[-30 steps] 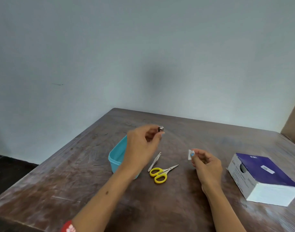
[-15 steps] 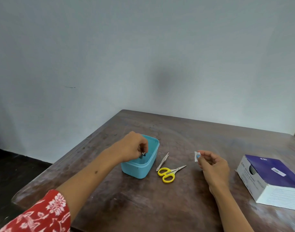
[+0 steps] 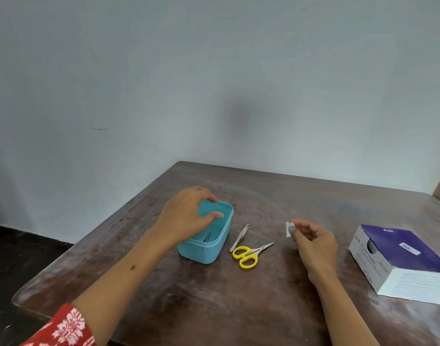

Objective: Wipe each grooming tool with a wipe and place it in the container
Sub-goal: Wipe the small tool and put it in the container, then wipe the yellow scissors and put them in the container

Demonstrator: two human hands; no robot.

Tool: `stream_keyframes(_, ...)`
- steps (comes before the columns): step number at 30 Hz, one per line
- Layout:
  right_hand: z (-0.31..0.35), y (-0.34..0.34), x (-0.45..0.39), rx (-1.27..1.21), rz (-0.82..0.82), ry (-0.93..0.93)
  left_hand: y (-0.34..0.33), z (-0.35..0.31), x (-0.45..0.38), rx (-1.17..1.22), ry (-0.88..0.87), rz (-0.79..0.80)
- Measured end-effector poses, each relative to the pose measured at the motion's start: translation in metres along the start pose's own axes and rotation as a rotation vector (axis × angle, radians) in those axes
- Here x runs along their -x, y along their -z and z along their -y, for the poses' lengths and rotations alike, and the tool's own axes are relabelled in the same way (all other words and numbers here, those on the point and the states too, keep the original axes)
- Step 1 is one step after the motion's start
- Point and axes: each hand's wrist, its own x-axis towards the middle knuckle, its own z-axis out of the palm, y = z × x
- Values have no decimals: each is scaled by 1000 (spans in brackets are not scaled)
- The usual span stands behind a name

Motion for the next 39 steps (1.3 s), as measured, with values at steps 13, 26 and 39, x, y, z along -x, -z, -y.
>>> stream_keyframes(13, 0, -1, 0, -1, 0, 5, -8, -16, 12, 6, 312, 76)
stream_keyframes(26, 3, -1, 2, -9, -9, -4, -52, -79, 37, -143, -371, -168)
stream_keyframes(39, 1, -3, 0, -34, -50, -30, -93, -99, 49, -500, -68, 265)
